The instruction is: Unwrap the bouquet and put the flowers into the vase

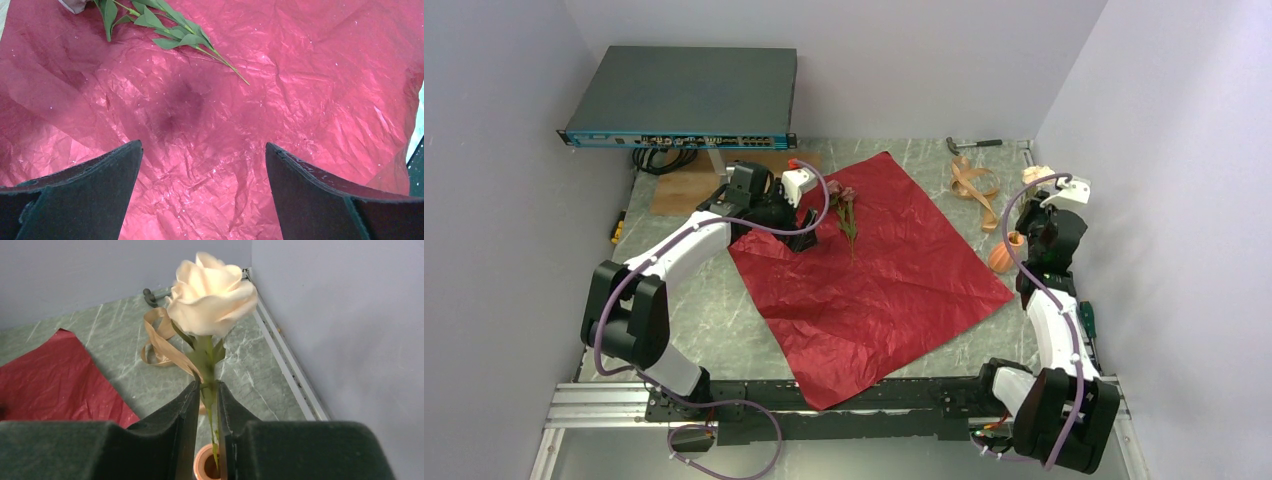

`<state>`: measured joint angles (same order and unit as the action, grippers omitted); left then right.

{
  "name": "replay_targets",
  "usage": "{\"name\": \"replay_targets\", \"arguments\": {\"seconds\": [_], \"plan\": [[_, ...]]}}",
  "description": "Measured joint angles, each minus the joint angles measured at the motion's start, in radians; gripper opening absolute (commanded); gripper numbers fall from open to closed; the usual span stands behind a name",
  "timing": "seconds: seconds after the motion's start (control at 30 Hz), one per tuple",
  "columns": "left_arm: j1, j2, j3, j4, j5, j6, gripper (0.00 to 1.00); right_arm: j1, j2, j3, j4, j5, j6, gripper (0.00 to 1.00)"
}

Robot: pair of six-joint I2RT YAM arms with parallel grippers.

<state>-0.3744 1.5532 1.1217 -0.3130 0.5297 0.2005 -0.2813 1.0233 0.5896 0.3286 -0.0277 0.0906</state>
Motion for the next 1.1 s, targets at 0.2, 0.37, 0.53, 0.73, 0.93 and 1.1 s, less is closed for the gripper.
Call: {"name": "replay_targets", "arguments": {"seconds": [0.2, 0.37, 0.53, 0.73, 0.93, 1.1], "plan": [[0.000, 0.000, 0.000, 0.002, 0.000, -0.001, 0.99, -0.001, -0.058, 0.000, -0.073, -0.003, 0.021, 0.49], [0.000, 0.000, 0.000, 0.002, 0.000, 0.000, 0.99, -0.045, -0.065, 0.067, -0.190, -0.047, 0.036, 0.71], [0.000, 0.000, 0.000, -0.001, 0.005, 0.000, 0.99, -0.138, 0.000, 0.314, -0.383, -0.199, 0.050, 0.84], [0.000, 0.000, 0.000, 0.001, 0.021, -0.001, 0.99, -0.192, 0.205, 0.730, -0.600, -0.389, 0.004, 0.85], [0.000, 0.002, 0.000, 0.011, 0.027, -0.003, 0.99, -0.194, 0.376, 0.883, -0.707, -0.481, -0.037, 0.88], [0.000, 0.002, 0.000, 0.013, 0.027, -0.002, 0.99, -0.195, 0.554, 0.964, -0.776, -0.523, -0.047, 0.85]]}}
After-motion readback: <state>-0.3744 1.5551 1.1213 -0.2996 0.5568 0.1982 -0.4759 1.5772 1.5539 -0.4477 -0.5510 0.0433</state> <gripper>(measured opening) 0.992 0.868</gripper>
